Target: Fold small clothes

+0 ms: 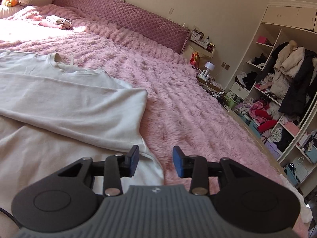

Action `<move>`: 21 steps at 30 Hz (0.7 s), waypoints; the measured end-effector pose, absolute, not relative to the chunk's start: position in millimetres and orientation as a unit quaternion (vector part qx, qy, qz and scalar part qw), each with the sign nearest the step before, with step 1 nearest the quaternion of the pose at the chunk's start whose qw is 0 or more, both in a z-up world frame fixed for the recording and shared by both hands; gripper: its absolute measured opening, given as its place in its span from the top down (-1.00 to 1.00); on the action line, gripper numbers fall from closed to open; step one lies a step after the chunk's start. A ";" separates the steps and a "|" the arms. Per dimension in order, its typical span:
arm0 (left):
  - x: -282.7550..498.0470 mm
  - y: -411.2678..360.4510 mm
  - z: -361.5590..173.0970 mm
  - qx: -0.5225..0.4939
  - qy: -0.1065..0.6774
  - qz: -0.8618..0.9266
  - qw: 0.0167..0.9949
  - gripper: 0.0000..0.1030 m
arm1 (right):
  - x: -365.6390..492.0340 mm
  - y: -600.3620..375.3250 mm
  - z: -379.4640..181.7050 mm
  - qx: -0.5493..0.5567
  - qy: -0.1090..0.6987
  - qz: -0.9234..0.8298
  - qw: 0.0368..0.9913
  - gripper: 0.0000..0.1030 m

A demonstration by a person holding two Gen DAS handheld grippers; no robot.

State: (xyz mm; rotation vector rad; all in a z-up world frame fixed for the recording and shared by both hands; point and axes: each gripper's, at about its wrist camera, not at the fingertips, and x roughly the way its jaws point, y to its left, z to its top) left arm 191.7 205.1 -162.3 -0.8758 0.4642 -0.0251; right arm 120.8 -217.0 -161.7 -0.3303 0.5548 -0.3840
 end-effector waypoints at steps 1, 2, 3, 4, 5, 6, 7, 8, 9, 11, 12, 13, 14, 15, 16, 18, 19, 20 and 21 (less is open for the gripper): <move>185.4 213.2 -160.7 -0.418 0.219 -0.003 0.881 0.16 | 119.4 -206.2 -155.8 -0.153 0.264 -0.163 0.938 0.30; 178.8 224.0 -158.5 -0.417 0.217 0.010 0.883 0.14 | 119.0 -194.2 -149.9 -0.146 0.258 -0.138 0.945 0.26; 171.2 238.1 -156.8 -0.416 0.213 0.028 0.884 0.14 | 119.3 -182.3 -145.5 -0.141 0.252 -0.117 0.950 0.19; 164.8 250.4 -156.2 -0.418 0.209 0.042 0.883 0.13 | 121.1 -168.5 -141.5 -0.138 0.249 -0.096 0.954 0.14; 159.2 262.5 -156.7 -0.423 0.207 0.056 0.880 0.13 | 123.2 -156.6 -138.8 -0.138 0.247 -0.081 0.956 0.12; 154.3 273.8 -157.8 -0.430 0.202 0.069 0.877 0.13 | 125.7 -143.2 -136.3 -0.137 0.245 -0.066 0.957 0.10; 150.0 284.0 -159.1 -0.437 0.199 0.081 0.873 0.13 | 129.0 -128.0 -133.8 -0.137 0.242 -0.049 0.959 0.10; 144.0 299.5 -159.9 -0.446 0.190 0.098 0.869 0.13 | 131.2 -116.3 -132.2 -0.137 0.242 -0.036 0.960 0.10; 139.2 311.1 -161.2 -0.453 0.182 0.113 0.865 0.13 | 133.4 -105.0 -130.7 -0.137 0.241 -0.024 0.960 0.10; 132.1 329.9 -163.9 -0.465 0.165 0.138 0.859 0.12 | 136.4 -80.9 -128.3 -0.138 0.239 -0.003 0.961 0.10; 127.6 342.8 -166.1 -0.476 0.152 0.158 0.852 0.11 | 137.3 -69.1 -127.3 -0.142 0.236 0.005 0.961 0.08; 125.0 352.5 -168.7 -0.486 0.143 0.174 0.844 0.10 | 137.5 -60.6 -126.4 -0.146 0.234 0.010 0.961 0.07; 123.1 359.5 -171.0 -0.495 0.138 0.185 0.837 0.10 | 137.6 -53.8 -126.0 -0.149 0.233 0.014 0.961 0.06; 120.3 370.0 -174.7 -0.507 0.130 0.200 0.828 0.10 | 137.6 -47.8 -125.8 -0.153 0.233 0.017 0.960 0.05; 118.7 376.3 -177.3 -0.514 0.122 0.208 0.823 0.10 | 137.9 -41.3 -125.6 -0.158 0.234 0.021 0.959 0.05; 117.7 386.9 -182.8 -0.522 0.110 0.224 0.816 0.10 | 139.4 -34.7 -126.7 -0.166 0.236 0.024 0.957 0.05; 118.3 389.6 -184.6 -0.523 0.107 0.231 0.814 0.10 | 137.9 -32.3 -127.0 -0.171 0.238 0.026 0.956 0.05; 119.4 392.0 -186.0 -0.523 0.105 0.239 0.812 0.10 | 137.7 -29.9 -127.7 -0.175 0.239 0.027 0.955 0.05; 120.9 396.5 -188.4 -0.525 0.100 0.243 0.810 0.10 | 136.3 -29.3 -128.1 -0.180 0.240 0.028 0.954 0.05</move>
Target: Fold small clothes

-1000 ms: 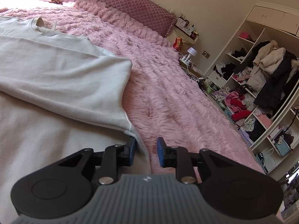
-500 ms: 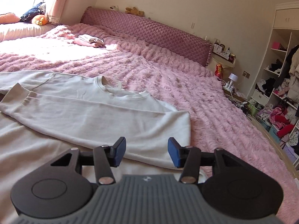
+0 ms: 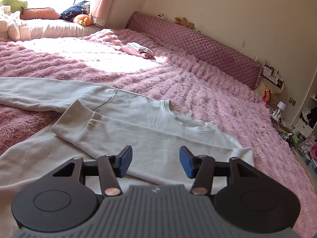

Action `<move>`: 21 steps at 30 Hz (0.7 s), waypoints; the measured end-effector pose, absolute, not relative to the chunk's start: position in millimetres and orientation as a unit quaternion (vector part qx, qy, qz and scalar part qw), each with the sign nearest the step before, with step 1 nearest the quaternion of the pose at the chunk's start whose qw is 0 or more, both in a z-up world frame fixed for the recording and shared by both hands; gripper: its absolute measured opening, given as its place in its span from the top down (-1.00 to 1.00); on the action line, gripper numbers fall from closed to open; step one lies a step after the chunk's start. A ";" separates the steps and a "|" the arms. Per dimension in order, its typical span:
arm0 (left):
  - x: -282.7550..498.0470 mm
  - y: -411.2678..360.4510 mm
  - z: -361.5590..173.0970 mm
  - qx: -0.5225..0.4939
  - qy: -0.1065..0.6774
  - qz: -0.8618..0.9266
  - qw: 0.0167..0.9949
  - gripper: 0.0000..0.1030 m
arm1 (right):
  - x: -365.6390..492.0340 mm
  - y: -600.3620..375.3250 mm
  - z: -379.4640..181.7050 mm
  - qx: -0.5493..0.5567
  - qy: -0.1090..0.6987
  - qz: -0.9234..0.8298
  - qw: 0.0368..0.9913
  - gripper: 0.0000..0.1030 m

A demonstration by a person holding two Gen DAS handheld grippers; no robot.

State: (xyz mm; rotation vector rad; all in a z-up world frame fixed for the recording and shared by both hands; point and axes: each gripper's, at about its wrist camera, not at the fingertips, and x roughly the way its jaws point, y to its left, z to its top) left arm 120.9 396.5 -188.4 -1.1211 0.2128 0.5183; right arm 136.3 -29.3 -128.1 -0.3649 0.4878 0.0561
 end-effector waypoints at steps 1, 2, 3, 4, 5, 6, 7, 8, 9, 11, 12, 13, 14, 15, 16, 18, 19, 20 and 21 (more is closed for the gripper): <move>122.6 398.7 -189.4 -0.526 0.098 0.245 0.809 0.10 | 135.9 -28.9 -128.3 -0.183 0.240 0.028 0.953 0.05; 125.5 400.8 -190.5 -0.530 0.101 0.250 0.804 0.10 | 135.5 -28.4 -128.3 -0.184 0.241 0.028 0.952 0.04; 125.2 403.7 -193.3 -0.542 0.098 0.250 0.796 0.10 | 135.0 -28.6 -128.1 -0.185 0.242 0.028 0.952 0.04; 124.7 404.6 -193.7 -0.548 0.088 0.245 0.795 0.10 | 135.1 -30.3 -128.2 -0.185 0.242 0.027 0.952 0.03; 124.7 404.3 -192.5 -0.547 0.081 0.239 0.798 0.10 | 134.9 -30.7 -128.2 -0.186 0.243 0.026 0.952 0.01; 124.7 403.9 -190.5 -0.540 0.077 0.234 0.805 0.21 | 134.8 -32.4 -128.4 -0.186 0.244 0.025 0.951 -0.02; 124.0 401.9 -187.2 -0.530 0.073 0.230 0.813 0.51 | 134.4 -33.0 -129.0 -0.186 0.245 0.024 0.951 -0.02; 124.3 401.0 -183.5 -0.521 0.070 0.226 0.820 0.78 | 133.9 -34.1 -129.3 -0.187 0.246 0.023 0.951 -0.02; 124.7 399.1 -177.4 -0.511 0.066 0.216 0.829 0.79 | 133.4 -35.5 -129.5 -0.187 0.247 0.023 0.951 -0.02; 127.0 393.4 -163.2 -0.496 0.058 0.209 0.840 0.80 | 130.6 -38.7 -130.2 -0.185 0.248 0.022 0.951 -0.02; 129.9 390.4 -156.1 -0.493 0.053 0.200 0.845 0.80 | 129.4 -40.7 -130.1 -0.184 0.248 0.022 0.951 -0.03; 132.9 386.7 -148.8 -0.493 0.046 0.189 0.848 0.80 | 128.7 -42.4 -130.3 -0.182 0.249 0.021 0.951 -0.03; 136.6 381.9 -140.5 -0.494 0.040 0.175 0.850 0.80 | 128.0 -44.6 -130.2 -0.179 0.250 0.020 0.951 -0.03; 141.4 376.2 -131.7 -0.494 0.035 0.158 0.854 0.80 | 127.1 -47.6 -129.8 -0.175 0.251 0.018 0.952 -0.03; 144.9 370.4 -124.3 -0.494 0.031 0.144 0.857 0.80 | 126.0 -50.5 -129.2 -0.171 0.252 0.016 0.952 -0.03; 156.4 349.1 -102.7 -0.491 0.019 0.094 0.866 0.80 | 123.3 -57.5 -127.5 -0.163 0.251 0.011 0.954 -0.04; 161.4 338.9 -93.8 -0.489 0.015 0.071 0.869 0.81 | 121.5 -62.4 -126.1 -0.160 0.250 0.007 0.955 -0.04; 166.7 327.5 -84.7 -0.484 0.014 0.048 0.873 0.81 | 119.3 -67.8 -125.1 -0.157 0.249 0.003 0.956 -0.05; 175.0 310.0 -73.3 -0.475 0.013 0.018 0.880 0.81 | 117.3 -73.1 -124.0 -0.154 0.248 -0.001 0.956 -0.05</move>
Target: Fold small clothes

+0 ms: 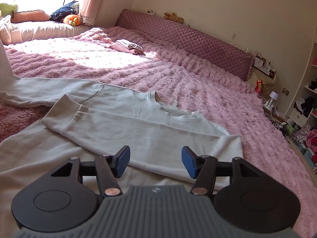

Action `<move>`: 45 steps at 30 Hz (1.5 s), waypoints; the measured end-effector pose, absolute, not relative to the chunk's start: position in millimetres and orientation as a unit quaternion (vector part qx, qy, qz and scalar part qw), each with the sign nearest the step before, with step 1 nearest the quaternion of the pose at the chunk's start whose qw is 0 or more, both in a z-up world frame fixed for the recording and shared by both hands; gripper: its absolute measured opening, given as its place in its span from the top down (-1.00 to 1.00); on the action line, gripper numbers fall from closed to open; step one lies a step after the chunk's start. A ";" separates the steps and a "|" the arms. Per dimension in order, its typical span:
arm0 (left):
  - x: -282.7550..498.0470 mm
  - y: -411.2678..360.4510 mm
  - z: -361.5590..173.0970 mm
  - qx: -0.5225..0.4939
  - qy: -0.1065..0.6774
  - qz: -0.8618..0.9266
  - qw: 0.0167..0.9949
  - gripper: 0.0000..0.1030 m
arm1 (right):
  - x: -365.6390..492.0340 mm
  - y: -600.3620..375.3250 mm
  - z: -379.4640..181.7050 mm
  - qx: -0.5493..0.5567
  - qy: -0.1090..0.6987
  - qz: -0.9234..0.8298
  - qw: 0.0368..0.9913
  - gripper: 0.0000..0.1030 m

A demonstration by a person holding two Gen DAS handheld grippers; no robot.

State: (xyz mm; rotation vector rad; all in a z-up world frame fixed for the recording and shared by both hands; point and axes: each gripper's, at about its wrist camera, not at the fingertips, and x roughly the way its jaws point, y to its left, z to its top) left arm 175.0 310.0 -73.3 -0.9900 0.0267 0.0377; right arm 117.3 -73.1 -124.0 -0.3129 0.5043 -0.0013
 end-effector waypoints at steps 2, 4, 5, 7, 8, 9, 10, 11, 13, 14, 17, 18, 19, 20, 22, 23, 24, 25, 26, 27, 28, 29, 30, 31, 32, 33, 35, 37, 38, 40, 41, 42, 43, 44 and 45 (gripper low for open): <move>186.9 280.9 -57.3 -0.461 0.013 -0.030 0.887 0.81 | 113.2 -84.5 -122.8 -0.149 0.248 -0.009 0.957 -0.05; 200.2 242.6 -42.6 -0.448 0.017 -0.083 0.890 0.81 | 108.1 -98.6 -122.1 -0.142 0.250 -0.019 0.957 -0.05; 207.1 223.1 -37.1 -0.441 0.023 -0.109 0.891 0.81 | 105.8 -105.1 -122.0 -0.140 0.252 -0.024 0.957 -0.05; 217.1 187.9 -30.7 -0.429 0.033 -0.150 0.890 0.81 | 100.3 -120.9 -121.7 -0.129 0.255 -0.036 0.958 -0.06; 222.5 167.3 -29.3 -0.420 0.040 -0.173 0.890 0.81 | 97.8 -127.8 -121.7 -0.123 0.257 -0.041 0.958 -0.07; 226.9 143.1 -31.3 -0.412 0.049 -0.196 0.889 0.81 | 94.8 -136.6 -121.6 -0.116 0.259 -0.049 0.958 -0.07; 231.1 122.7 -34.5 -0.405 0.058 -0.213 0.887 0.81 | 92.9 -142.0 -121.8 -0.111 0.260 -0.053 0.958 -0.07; 234.8 101.8 -41.2 -0.397 0.069 -0.230 0.886 0.81 | 89.6 -151.1 -122.4 -0.104 0.263 -0.061 0.957 -0.09; 242.8 67.5 -55.3 -0.394 0.093 -0.255 0.878 0.81 | 85.0 -164.1 -123.9 -0.097 0.266 -0.071 0.957 -0.10; 246.8 51.3 -63.3 -0.392 0.105 -0.267 0.874 0.81 | 82.2 -171.9 -125.6 -0.094 0.268 -0.077 0.956 -0.10; 260.1 4.3 -99.4 -0.367 0.152 -0.292 0.870 0.81 | 76.0 -194.0 -130.3 -0.087 0.279 -0.093 0.952 -0.10; 263.9 -10.5 -112.0 -0.357 0.172 -0.297 0.869 0.81 | 74.2 -201.2 -131.3 -0.085 0.283 -0.099 0.950 -0.10; 267.5 -22.6 -125.2 -0.348 0.192 -0.301 0.867 0.81 | 72.5 -207.5 -132.5 -0.084 0.286 -0.104 0.949 -0.10; 268.3 -36.8 -141.2 -0.335 0.212 -0.305 0.866 0.81 | 71.2 -213.6 -133.2 -0.083 0.288 -0.109 0.948 -0.10; 266.6 -60.3 -165.9 -0.297 0.244 -0.312 0.869 0.80 | 68.0 -224.9 -134.7 -0.083 0.291 -0.119 0.946 -0.10; 266.1 -72.7 -175.9 -0.269 0.260 -0.315 0.872 0.80 | 67.2 -229.1 -135.3 -0.082 0.291 -0.123 0.945 -0.12; 263.0 -84.3 -182.5 -0.245 0.275 -0.318 0.874 0.79 | 66.6 -233.0 -136.1 -0.081 0.292 -0.127 0.944 -0.13; 262.2 -90.8 -187.9 -0.227 0.287 -0.322 0.873 0.65 | 66.3 -238.3 -137.0 -0.079 0.293 -0.132 0.944 -0.14; 261.6 -97.3 -190.2 -0.211 0.301 -0.330 0.870 0.49 | 67.1 -243.0 -137.6 -0.074 0.294 -0.136 0.943 -0.15; 260.3 -101.9 -190.1 -0.196 0.314 -0.338 0.865 0.43 | 67.8 -247.6 -137.6 -0.068 0.292 -0.138 0.944 -0.15; 255.3 -103.5 -187.0 -0.186 0.319 -0.345 0.863 0.41 | 68.9 -252.2 -136.6 -0.057 0.288 -0.139 0.946 -0.15; 251.6 -100.6 -182.0 -0.180 0.313 -0.349 0.865 0.41 | 70.0 -257.5 -134.7 -0.039 0.282 -0.137 0.949 -0.15; 237.8 -93.4 -170.7 -0.170 0.290 -0.344 0.877 0.41 | 72.3 -265.3 -132.2 -0.007 0.274 -0.128 0.953 -0.15; 229.1 -86.5 -161.5 -0.165 0.270 -0.339 0.886 0.41 | 75.7 -274.7 -130.0 0.030 0.269 -0.116 0.956 -0.15; 224.0 -75.6 -152.7 -0.163 0.256 -0.338 0.891 0.39 | 80.1 -282.7 -128.8 0.066 0.268 -0.108 0.955 -0.15; 217.9 -61.7 -141.7 -0.161 0.244 -0.338 0.894 0.35 | 88.6 -290.4 -128.2 0.105 0.270 -0.101 0.952 -0.16; 217.1 -31.1 -126.3 -0.144 0.233 -0.321 0.907 0.27 | 108.2 -300.6 -130.4 0.153 0.274 -0.090 0.945 -0.14; 222.5 -1.6 -116.9 -0.118 0.235 -0.294 0.919 0.26 | 128.7 -302.6 -134.8 0.183 0.275 -0.079 0.941 -0.12; 224.6 16.0 -113.5 -0.104 0.237 -0.274 0.926 0.26 | 138.3 -302.3 -137.2 0.200 0.274 -0.069 0.938 -0.12; 227.2 42.8 -109.2 -0.078 0.240 -0.240 0.937 0.26 | 155.6 -300.3 -141.9 0.220 0.273 -0.060 0.934 -0.12; 229.1 61.3 -108.1 -0.061 0.245 -0.215 0.943 0.26 | 167.2 -298.3 -144.7 0.225 0.273 -0.054 0.934 -0.12; 229.7 75.2 -108.2 -0.051 0.247 -0.198 0.947 0.26 | 174.6 -297.8 -147.3 0.223 0.274 -0.051 0.934 -0.12; 230.7 84.9 -108.4 -0.044 0.249 -0.184 0.950 0.26 | 182.4 -295.4 -149.8 0.218 0.277 -0.047 0.934 -0.12; 231.3 98.9 -109.5 -0.035 0.250 -0.163 0.954 0.25 | 190.9 -293.7 -152.7 0.218 0.285 -0.047 0.932 -0.12; 233.0 109.8 -110.7 -0.029 0.251 -0.148 0.956 0.23 | 198.2 -293.3 -155.9 0.222 0.292 -0.048 0.929 -0.12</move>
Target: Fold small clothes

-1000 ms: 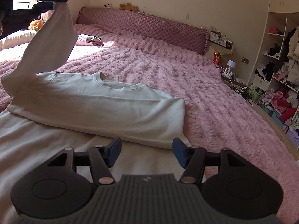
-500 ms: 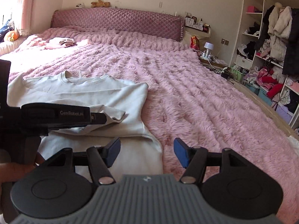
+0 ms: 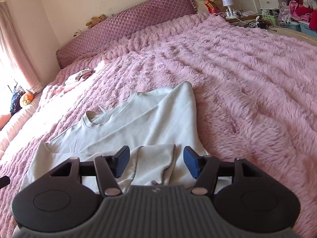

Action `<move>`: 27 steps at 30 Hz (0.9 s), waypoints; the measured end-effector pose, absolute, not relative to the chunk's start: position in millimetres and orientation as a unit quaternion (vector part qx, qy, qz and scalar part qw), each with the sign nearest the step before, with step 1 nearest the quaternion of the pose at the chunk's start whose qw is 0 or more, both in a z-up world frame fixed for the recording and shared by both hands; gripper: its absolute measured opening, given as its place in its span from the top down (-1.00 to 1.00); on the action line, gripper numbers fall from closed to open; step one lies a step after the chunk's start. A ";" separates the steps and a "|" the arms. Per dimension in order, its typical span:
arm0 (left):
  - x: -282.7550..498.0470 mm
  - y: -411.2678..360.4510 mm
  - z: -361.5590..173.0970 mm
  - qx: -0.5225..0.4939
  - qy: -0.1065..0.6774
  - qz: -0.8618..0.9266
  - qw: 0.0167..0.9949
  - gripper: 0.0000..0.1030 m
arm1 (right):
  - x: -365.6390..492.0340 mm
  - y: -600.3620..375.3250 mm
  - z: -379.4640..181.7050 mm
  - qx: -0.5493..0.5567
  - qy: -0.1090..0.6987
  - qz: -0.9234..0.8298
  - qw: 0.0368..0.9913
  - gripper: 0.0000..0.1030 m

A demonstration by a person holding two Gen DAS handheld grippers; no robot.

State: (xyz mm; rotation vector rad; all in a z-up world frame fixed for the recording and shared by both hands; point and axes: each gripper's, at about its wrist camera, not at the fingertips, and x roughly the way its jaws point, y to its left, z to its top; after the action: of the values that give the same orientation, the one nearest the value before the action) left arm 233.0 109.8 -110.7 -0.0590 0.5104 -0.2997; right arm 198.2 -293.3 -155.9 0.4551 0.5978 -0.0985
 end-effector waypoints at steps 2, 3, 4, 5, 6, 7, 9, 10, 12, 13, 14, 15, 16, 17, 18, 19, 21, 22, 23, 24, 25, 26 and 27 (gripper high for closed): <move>235.6 127.2 -115.1 -0.013 0.255 -0.123 0.959 0.16 | 210.6 -296.1 -164.6 0.241 0.309 -0.049 0.919 -0.12; 236.9 131.2 -117.3 -0.006 0.257 -0.115 0.959 0.14 | 215.2 -298.4 -168.9 0.252 0.318 -0.050 0.913 -0.13; 239.8 138.0 -119.9 0.003 0.263 -0.108 0.959 0.12 | 219.9 -299.8 -173.3 0.262 0.329 -0.047 0.906 -0.12; 242.3 140.4 -122.9 0.008 0.270 -0.104 0.957 0.06 | 222.9 -300.9 -176.7 0.271 0.334 -0.049 0.901 -0.13; 246.2 144.9 -128.2 0.012 0.279 -0.100 0.955 0.05 | 224.9 -301.4 -178.5 0.278 0.336 -0.052 0.899 -0.14; 248.7 146.2 -132.2 0.018 0.288 -0.097 0.953 0.05 | 227.4 -302.3 -181.3 0.286 0.337 -0.052 0.896 -0.14; 253.2 142.8 -139.7 0.040 0.300 -0.100 0.948 0.05 | 230.2 -299.1 -183.3 0.283 0.343 -0.045 0.894 -0.02; 253.7 139.4 -142.7 0.055 0.302 -0.103 0.946 0.05 | 232.9 -296.2 -183.0 0.274 0.349 -0.042 0.895 0.18; 256.4 132.6 -151.2 0.097 0.311 -0.103 0.940 0.03 | 237.0 -288.9 -181.4 0.247 0.362 -0.037 0.898 0.95; 258.0 128.9 -154.5 0.116 0.312 -0.100 0.938 0.03 | 235.7 -287.7 -180.4 0.245 0.360 -0.036 0.900 0.95; 260.3 125.8 -158.3 0.135 0.312 -0.099 0.935 0.03 | 234.4 -287.0 -178.9 0.244 0.355 -0.037 0.902 0.95; 261.4 123.7 -160.1 0.147 0.309 -0.100 0.934 0.03 | 233.4 -286.7 -177.2 0.242 0.350 -0.037 0.904 0.95; 262.8 120.4 -161.2 0.162 0.304 -0.102 0.933 0.02 | 232.4 -286.5 -175.1 0.241 0.344 -0.037 0.907 0.95; 265.8 117.4 -163.5 0.180 0.300 -0.103 0.931 0.01 | 231.6 -286.1 -173.4 0.241 0.341 -0.035 0.908 0.95; 267.7 114.0 -165.3 0.199 0.296 -0.104 0.929 0.00 | 230.8 -285.9 -171.7 0.240 0.339 -0.033 0.909 0.95; 269.6 109.6 -167.4 0.223 0.291 -0.104 0.925 -0.05 | 230.2 -284.7 -170.1 0.237 0.338 -0.030 0.910 0.95; 271.4 101.1 -174.9 0.277 0.276 -0.114 0.913 -0.07 | 229.8 -283.0 -168.1 0.234 0.336 -0.029 0.912 0.95; 270.8 97.6 -176.1 0.294 0.272 -0.121 0.908 -0.07 | 230.2 -282.9 -167.5 0.234 0.336 -0.027 0.912 0.95; 270.9 94.2 -180.4 0.315 0.266 -0.131 0.902 0.02 | 230.4 -282.8 -166.7 0.236 0.335 -0.026 0.912 0.95; 269.7 91.8 -181.1 0.323 0.265 -0.140 0.897 0.14 | 230.4 -282.9 -165.9 0.237 0.334 -0.027 0.912 0.95; 269.9 90.5 -183.3 0.326 0.269 -0.156 0.893 0.52 | 230.6 -283.2 -165.0 0.237 0.333 -0.027 0.912 0.95; 270.7 90.3 -184.7 0.320 0.276 -0.170 0.890 0.81 | 230.4 -283.2 -163.8 0.237 0.331 -0.027 0.913 0.96; 269.7 89.5 -184.5 0.316 0.280 -0.173 0.890 0.85 | 230.4 -282.9 -162.5 0.236 0.329 -0.026 0.914 0.96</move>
State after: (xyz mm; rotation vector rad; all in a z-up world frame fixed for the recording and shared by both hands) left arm 269.7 89.5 -184.5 0.6553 0.5807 -0.3601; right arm 230.4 -282.9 -162.5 0.4858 0.6782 -0.0531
